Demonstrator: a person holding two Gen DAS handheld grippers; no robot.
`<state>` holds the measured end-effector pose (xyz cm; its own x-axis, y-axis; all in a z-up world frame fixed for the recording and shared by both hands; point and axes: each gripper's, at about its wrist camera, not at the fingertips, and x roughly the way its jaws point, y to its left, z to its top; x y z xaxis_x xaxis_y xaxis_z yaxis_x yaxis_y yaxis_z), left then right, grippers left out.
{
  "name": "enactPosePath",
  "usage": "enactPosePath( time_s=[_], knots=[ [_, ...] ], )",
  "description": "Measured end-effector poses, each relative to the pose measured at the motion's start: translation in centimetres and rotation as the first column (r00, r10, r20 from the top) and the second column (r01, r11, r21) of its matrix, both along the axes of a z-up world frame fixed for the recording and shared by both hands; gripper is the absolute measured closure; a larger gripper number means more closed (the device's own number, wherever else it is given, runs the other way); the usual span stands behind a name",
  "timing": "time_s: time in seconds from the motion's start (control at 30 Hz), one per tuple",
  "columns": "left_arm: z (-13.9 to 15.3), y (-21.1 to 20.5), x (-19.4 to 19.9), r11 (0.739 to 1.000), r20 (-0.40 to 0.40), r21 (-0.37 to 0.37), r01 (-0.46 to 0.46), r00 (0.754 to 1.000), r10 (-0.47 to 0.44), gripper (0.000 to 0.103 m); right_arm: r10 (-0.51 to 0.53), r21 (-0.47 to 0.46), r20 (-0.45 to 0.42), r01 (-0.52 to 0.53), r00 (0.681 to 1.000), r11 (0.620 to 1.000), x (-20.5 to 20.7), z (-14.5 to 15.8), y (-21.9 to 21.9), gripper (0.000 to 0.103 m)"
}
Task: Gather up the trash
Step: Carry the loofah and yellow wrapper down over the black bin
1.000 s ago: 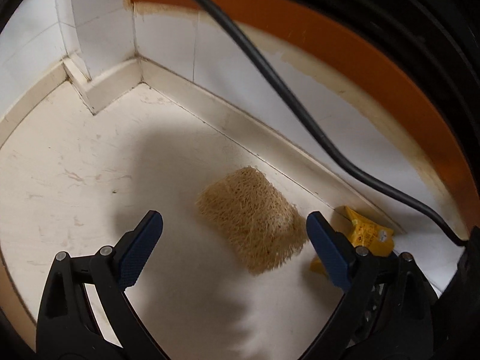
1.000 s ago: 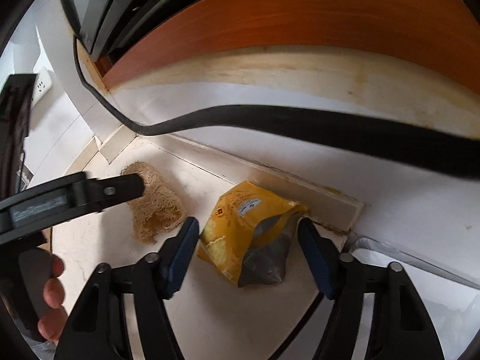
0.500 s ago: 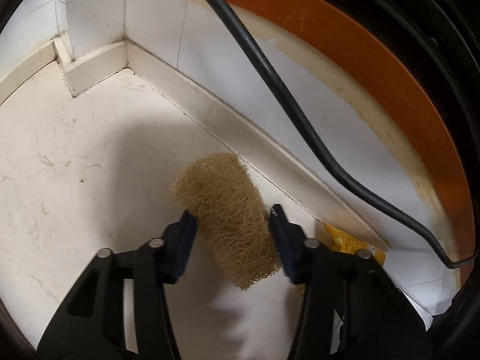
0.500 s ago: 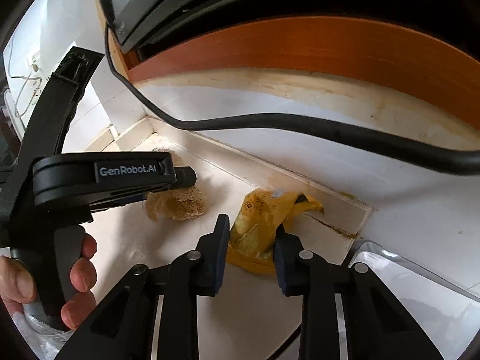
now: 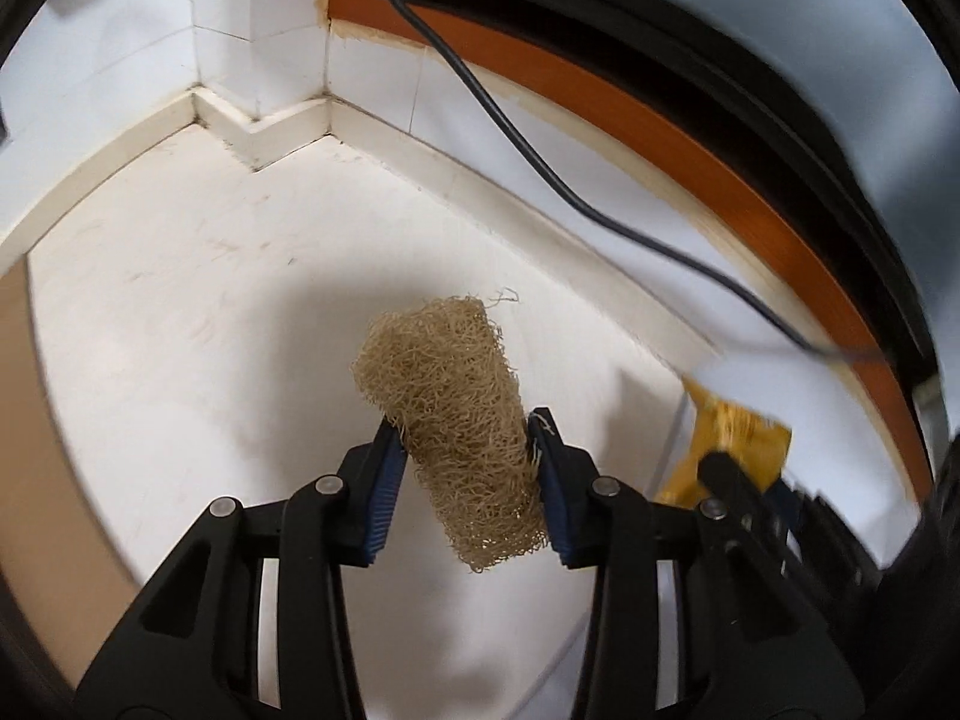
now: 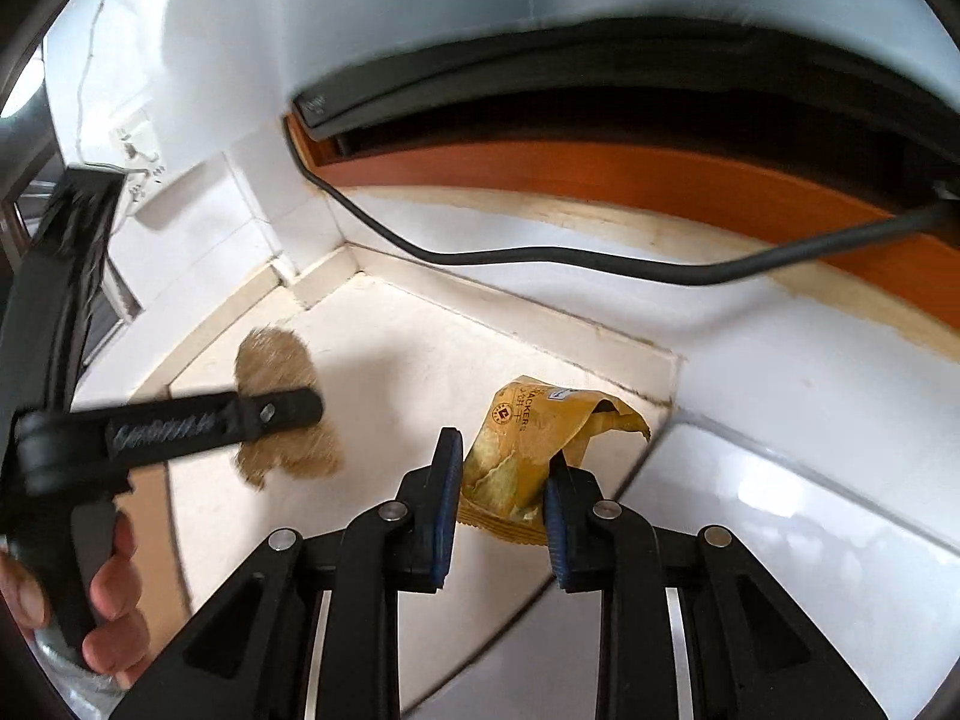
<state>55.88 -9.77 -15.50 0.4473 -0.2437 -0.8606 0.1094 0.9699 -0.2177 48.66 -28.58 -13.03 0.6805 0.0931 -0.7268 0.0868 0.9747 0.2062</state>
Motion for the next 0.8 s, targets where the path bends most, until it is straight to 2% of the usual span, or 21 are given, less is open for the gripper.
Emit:
enactPosePath(
  time_s=[0.23, 0.33, 0.47, 0.63, 0.7, 0.77, 0.8],
  knots=[
    [5.5, 2.9, -10.0, 0.999, 0.025, -0.008, 0.051, 0.998, -0.051, 0.066, -0.002, -0.001, 0.033, 0.002, 0.999, 1.0, -6.6, 3.1, 1.1, 0.079],
    [8.7, 3.9, -15.2, 0.997, 0.039, -0.027, 0.065, 0.997, -0.064, 0.066, 0.002, 0.001, 0.05, -0.002, 0.999, 1.0, -9.8, 4.6, 2.2, 0.079],
    [11.5, 5.4, -21.9, 0.996, 0.054, -0.033, 0.083, 0.995, -0.082, 0.066, 0.011, 0.015, 0.063, -0.012, 0.998, 1.0, -14.5, 6.5, 3.9, 0.079],
    [12.9, 6.8, -29.9, 0.993, 0.064, -0.013, 0.114, 0.992, -0.113, 0.066, 0.036, 0.014, 0.065, -0.037, 0.997, 0.999, -20.2, 7.6, 7.8, 0.079],
    [12.9, 7.0, -33.0, 0.993, 0.069, 0.015, 0.121, 0.99, -0.121, 0.066, 0.048, 0.008, 0.051, -0.048, 0.998, 0.999, -22.6, 7.8, 8.8, 0.079],
    [12.3, 7.3, -36.1, 0.991, 0.053, 0.009, 0.134, 0.989, -0.135, 0.066, 0.064, -0.003, 0.03, -0.064, 0.997, 0.998, -25.7, 7.9, 10.1, 0.079],
    [11.7, 7.5, -37.6, 0.99, 0.047, 0.012, 0.138, 0.989, -0.139, 0.066, 0.074, -0.01, 0.015, -0.074, 0.997, 0.997, -26.7, 7.0, 10.8, 0.079]
  ],
)
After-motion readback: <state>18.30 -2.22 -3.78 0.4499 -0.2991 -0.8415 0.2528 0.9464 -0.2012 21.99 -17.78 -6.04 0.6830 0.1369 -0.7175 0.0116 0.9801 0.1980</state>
